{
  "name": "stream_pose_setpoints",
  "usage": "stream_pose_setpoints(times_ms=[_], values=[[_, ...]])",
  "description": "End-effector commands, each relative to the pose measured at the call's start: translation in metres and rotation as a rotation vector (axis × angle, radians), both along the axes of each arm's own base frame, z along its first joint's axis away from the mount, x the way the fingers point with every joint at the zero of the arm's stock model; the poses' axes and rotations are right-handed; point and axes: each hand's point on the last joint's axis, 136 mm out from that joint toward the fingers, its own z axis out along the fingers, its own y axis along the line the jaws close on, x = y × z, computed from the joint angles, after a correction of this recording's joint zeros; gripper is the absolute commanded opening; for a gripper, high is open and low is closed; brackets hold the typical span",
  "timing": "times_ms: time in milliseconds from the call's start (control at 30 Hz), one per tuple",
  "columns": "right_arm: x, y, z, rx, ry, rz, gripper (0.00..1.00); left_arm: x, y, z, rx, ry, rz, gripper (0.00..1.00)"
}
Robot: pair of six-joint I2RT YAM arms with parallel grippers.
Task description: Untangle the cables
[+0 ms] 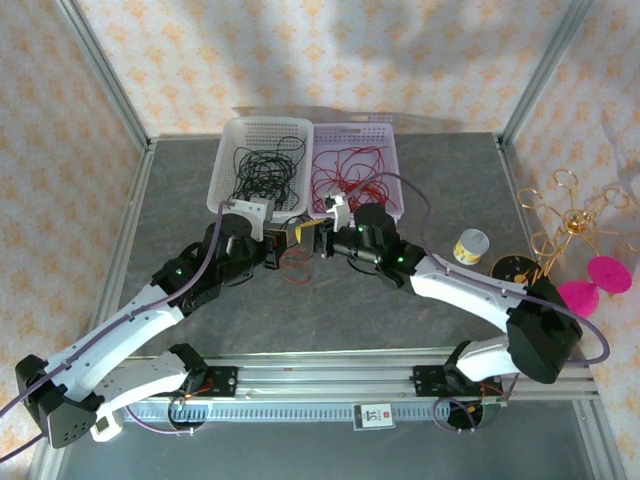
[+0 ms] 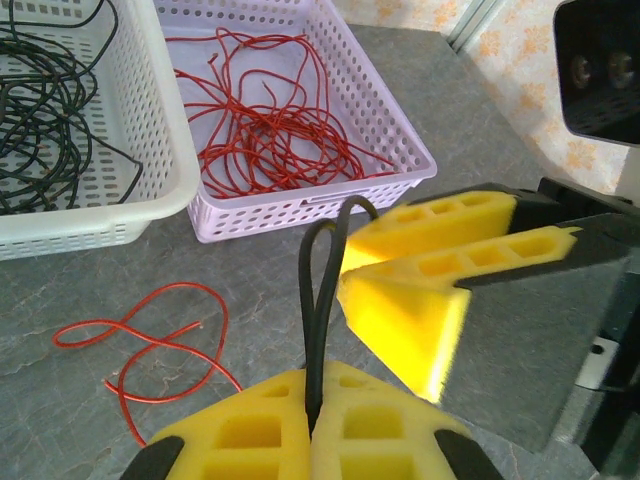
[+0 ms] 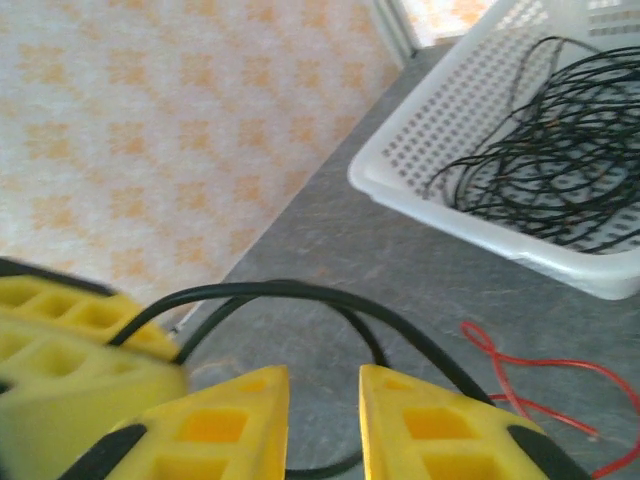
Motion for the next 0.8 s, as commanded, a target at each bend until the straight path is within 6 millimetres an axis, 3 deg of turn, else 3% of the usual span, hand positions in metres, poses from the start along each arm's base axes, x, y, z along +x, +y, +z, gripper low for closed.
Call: stream_pose_setpoints(times_ms=[0, 167, 300, 467, 767], values=[[0.014, -0.007, 0.002, -0.019, -0.011, -0.091, 0.34, -0.002, -0.002, 0.018, -0.033, -0.035, -0.009, 0.00], [0.011, 0.002, -0.004, 0.007, 0.047, -0.059, 0.39, -0.001, -0.004, 0.019, -0.036, -0.037, -0.013, 0.00], [0.012, 0.009, -0.011, 0.036, 0.103, -0.055, 0.37, 0.000, -0.005, 0.018, -0.038, -0.036, -0.017, 0.00], [0.026, -0.006, -0.041, -0.041, 0.157, -0.182, 0.33, 0.000, -0.001, 0.028, -0.043, -0.063, 0.001, 0.00], [0.023, -0.021, -0.084, -0.057, 0.262, -0.268, 0.22, 0.004, 0.006, 0.057, -0.066, -0.143, 0.036, 0.00]])
